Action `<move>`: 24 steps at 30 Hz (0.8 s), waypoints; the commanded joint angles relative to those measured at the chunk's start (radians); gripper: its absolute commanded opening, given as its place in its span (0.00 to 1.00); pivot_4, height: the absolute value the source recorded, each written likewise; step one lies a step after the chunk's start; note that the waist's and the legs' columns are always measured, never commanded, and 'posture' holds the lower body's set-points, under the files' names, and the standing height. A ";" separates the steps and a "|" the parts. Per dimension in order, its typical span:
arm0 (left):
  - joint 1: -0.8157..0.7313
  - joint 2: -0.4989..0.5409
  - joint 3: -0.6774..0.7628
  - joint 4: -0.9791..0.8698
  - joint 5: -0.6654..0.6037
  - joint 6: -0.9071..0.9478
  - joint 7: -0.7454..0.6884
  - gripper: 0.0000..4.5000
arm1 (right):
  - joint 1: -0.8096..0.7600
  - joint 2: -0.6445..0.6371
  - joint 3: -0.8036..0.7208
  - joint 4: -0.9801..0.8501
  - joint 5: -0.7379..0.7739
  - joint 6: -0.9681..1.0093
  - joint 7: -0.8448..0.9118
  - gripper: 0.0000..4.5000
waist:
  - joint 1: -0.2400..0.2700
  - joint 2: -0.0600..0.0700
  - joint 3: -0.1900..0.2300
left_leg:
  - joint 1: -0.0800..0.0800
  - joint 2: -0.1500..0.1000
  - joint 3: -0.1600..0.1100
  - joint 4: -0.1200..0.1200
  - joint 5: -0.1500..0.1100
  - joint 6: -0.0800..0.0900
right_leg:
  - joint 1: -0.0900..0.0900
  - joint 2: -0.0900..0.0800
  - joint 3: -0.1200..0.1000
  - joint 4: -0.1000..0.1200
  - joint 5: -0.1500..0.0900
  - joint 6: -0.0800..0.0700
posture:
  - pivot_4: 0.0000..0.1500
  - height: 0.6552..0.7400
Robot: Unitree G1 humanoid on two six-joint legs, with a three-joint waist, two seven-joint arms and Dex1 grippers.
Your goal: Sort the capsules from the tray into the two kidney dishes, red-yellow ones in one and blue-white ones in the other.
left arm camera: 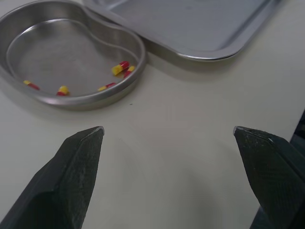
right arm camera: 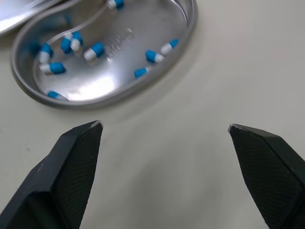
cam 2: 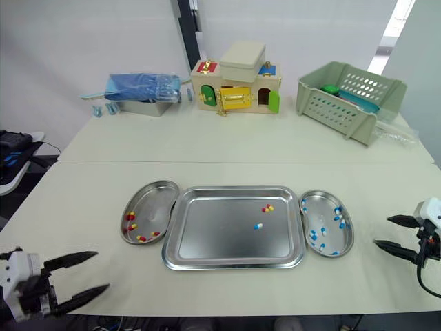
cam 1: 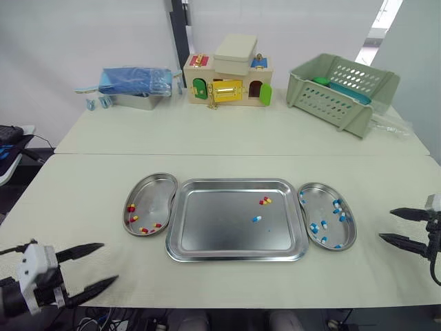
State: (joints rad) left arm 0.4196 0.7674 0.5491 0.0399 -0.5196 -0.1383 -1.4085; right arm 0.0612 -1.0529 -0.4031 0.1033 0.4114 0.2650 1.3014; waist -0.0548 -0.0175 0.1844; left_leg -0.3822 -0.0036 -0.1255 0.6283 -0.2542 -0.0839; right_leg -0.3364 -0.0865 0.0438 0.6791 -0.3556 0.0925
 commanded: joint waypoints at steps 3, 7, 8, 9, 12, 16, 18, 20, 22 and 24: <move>0.034 -0.113 -0.081 -0.162 -0.062 -0.095 -0.040 1.00 | 0.020 0.006 0.025 -0.382 0.125 0.153 -0.042 0.99 | 0.006 0.000 0.000 | -0.001 0.000 0.000 0.000 0.000 0.000 | 0.000 0.000 0.000 -0.001 0.000 0.000 | 1.00 1.00; 0.037 -0.189 -0.138 -0.221 -0.077 -0.144 -0.032 1.00 | -0.053 0.028 0.132 -0.511 0.143 0.242 -0.123 0.99 | 0.009 -0.002 0.000 | -0.001 0.000 -0.001 0.000 0.000 0.000 | 0.000 0.000 -0.001 -0.001 0.000 0.000 | 1.00 1.00; 0.040 -0.204 -0.156 -0.231 -0.080 -0.158 -0.038 1.00 | -0.094 0.036 0.169 -0.530 0.151 0.273 -0.144 0.99 | 0.008 -0.002 0.000 | -0.001 0.000 -0.001 0.001 0.000 0.000 | 0.000 0.000 -0.001 -0.001 0.000 0.000 | 1.00 1.00; 0.041 -0.219 -0.172 -0.240 -0.083 -0.173 -0.042 1.00 | -0.136 0.043 0.205 -0.546 0.155 0.300 -0.160 0.99 | 0.008 -0.001 0.000 | -0.001 0.000 -0.001 0.001 0.000 0.000 | 0.000 0.000 -0.001 -0.001 0.000 0.000 | 1.00 1.00; 0.042 -0.250 -0.216 -0.247 -0.095 -0.202 -0.061 1.00 | -0.296 0.075 0.330 -0.570 0.140 0.371 -0.196 0.99 | 0.006 -0.001 0.000 | -0.001 -0.001 -0.002 0.001 0.000 0.000 | 0.000 0.000 -0.001 -0.001 0.000 0.000 | 1.00 1.00; 0.055 -0.267 -0.263 -0.232 -0.097 -0.247 -0.094 1.00 | -0.471 0.133 0.500 -0.566 0.095 0.405 -0.188 0.99 | 0.007 -0.001 0.000 | -0.001 0.000 -0.003 0.000 0.000 0.000 | 0.000 0.000 -0.002 -0.001 0.000 0.000 | 1.00 1.00; 0.055 -0.271 -0.277 -0.224 -0.092 -0.262 -0.092 1.00 | -0.529 0.143 0.584 -0.545 0.051 0.408 -0.167 0.99 | 0.008 -0.001 0.000 | -0.002 -0.001 -0.003 0.001 0.000 0.000 | 0.000 0.000 -0.002 -0.002 0.000 0.000 | 1.00 1.00; 0.046 -0.281 -0.287 -0.212 -0.087 -0.277 -0.082 1.00 | -0.589 0.170 0.672 -0.491 -0.021 0.382 -0.161 0.99 | 0.008 -0.001 0.000 | -0.002 -0.001 -0.004 0.001 0.000 0.000 | 0.000 0.000 -0.002 -0.002 0.000 0.000 | 1.00 1.00; 0.040 -0.295 -0.295 -0.200 -0.089 -0.296 -0.077 1.00 | -0.640 0.197 0.746 -0.434 -0.091 0.340 -0.150 0.99 | 0.010 -0.001 0.000 | -0.002 -0.001 -0.004 0.001 0.000 0.000 | -0.001 0.000 -0.003 -0.002 0.000 0.000 | 1.00 1.00; 0.042 -0.305 -0.302 -0.191 -0.088 -0.307 -0.070 1.00 | -0.674 0.226 0.793 -0.381 -0.135 0.311 -0.138 0.99 | 0.009 -0.001 0.000 | -0.002 -0.001 -0.004 0.001 0.000 0.000 | -0.001 0.000 -0.003 -0.002 0.000 0.000 | 1.00 1.00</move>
State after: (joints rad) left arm 0.4543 0.4713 0.2514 -0.1482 -0.5946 -0.4226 -1.4866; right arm -0.5848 -0.8387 0.3671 -0.3019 0.3171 0.6141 1.1497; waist -0.0457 -0.0188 0.1842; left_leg -0.3842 -0.0044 -0.1296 0.6292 -0.2542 -0.0839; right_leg -0.3372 -0.0865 0.0411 0.6777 -0.3555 0.0925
